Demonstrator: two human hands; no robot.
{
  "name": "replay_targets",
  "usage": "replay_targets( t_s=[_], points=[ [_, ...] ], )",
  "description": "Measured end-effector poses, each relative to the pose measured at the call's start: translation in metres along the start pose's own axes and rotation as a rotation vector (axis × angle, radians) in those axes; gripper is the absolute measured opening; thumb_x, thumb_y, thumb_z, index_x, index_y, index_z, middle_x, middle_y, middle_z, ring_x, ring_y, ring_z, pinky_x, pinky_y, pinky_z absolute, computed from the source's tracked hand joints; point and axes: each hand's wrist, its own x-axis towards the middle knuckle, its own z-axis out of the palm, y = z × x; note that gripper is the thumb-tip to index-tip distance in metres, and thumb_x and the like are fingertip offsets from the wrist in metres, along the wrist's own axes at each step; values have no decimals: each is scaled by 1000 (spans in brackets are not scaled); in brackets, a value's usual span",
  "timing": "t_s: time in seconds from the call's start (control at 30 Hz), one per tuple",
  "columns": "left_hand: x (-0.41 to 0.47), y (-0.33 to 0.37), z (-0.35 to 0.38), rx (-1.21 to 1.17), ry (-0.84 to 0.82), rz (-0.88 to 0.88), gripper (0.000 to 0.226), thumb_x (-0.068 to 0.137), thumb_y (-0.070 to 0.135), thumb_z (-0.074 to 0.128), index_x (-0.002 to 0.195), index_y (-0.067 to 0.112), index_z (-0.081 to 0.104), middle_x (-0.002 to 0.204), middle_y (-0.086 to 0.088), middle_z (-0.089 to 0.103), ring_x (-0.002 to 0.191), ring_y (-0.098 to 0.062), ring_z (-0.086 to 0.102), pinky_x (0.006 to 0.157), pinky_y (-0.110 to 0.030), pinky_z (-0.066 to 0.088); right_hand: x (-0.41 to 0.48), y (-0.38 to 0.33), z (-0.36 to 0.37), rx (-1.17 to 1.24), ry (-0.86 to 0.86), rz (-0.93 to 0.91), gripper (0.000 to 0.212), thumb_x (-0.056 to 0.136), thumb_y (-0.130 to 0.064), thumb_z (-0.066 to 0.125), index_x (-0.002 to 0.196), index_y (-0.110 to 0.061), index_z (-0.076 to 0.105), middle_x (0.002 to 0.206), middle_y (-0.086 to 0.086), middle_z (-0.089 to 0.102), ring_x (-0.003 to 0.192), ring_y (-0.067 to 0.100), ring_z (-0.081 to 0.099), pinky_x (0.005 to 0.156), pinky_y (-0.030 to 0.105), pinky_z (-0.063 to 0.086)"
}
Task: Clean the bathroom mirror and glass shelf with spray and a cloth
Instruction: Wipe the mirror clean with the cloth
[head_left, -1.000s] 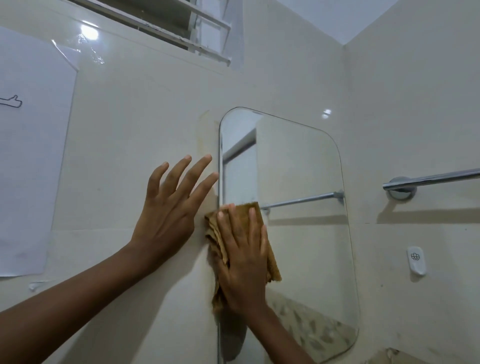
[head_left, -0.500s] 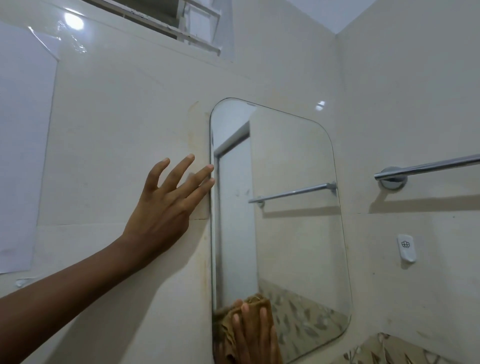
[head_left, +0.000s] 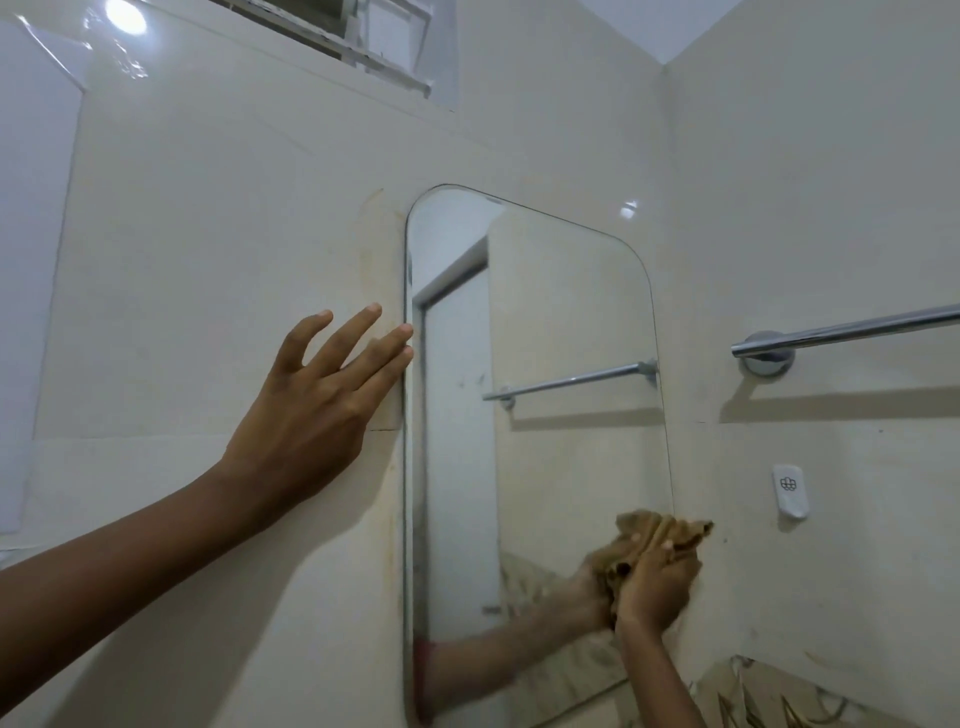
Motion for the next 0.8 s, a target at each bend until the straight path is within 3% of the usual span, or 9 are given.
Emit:
replay_targets(
  t_s=[0.1,0.3,0.43,0.7,0.8],
  points=[
    [0,-1,-1,-8,-9,-1,50,84,-4,35,129,7,53,141,-8,49,133,-31,41,107,-45,22,27,-43,29,0,-16,-59,37,98,-24,35,115,5,49,117,30,55,105,43,55,84,46,43],
    [0,-2,-1,-17,-38,-3,49,85,-2,35,130,7,52,142,-9,47,135,-31,39,107,-45,22,63,-148,90,-6,-101,-259,42,98,-27,31,125,1,49,129,24,51,123,39,45,101,46,37],
    [0,-2,0,-14,-38,-6,49,86,-1,31,130,7,52,142,-9,47,135,-31,39,106,-45,22,65,-210,120,-8,-154,-371,41,98,-28,29,124,-5,50,129,18,51,119,35,49,104,44,36],
    [1,-1,-1,-17,-63,-17,50,89,1,23,130,7,53,141,-9,49,133,-31,41,106,-45,23,14,-248,143,100,-320,-650,38,96,-28,32,112,0,53,119,17,53,106,32,55,95,48,44],
    [1,-2,-3,-10,-82,-17,51,91,2,19,129,7,53,140,-10,50,133,-32,42,106,-46,23,-25,-255,142,177,-426,-798,43,93,-33,32,118,-4,52,116,15,56,106,31,55,95,49,45]
  ],
)
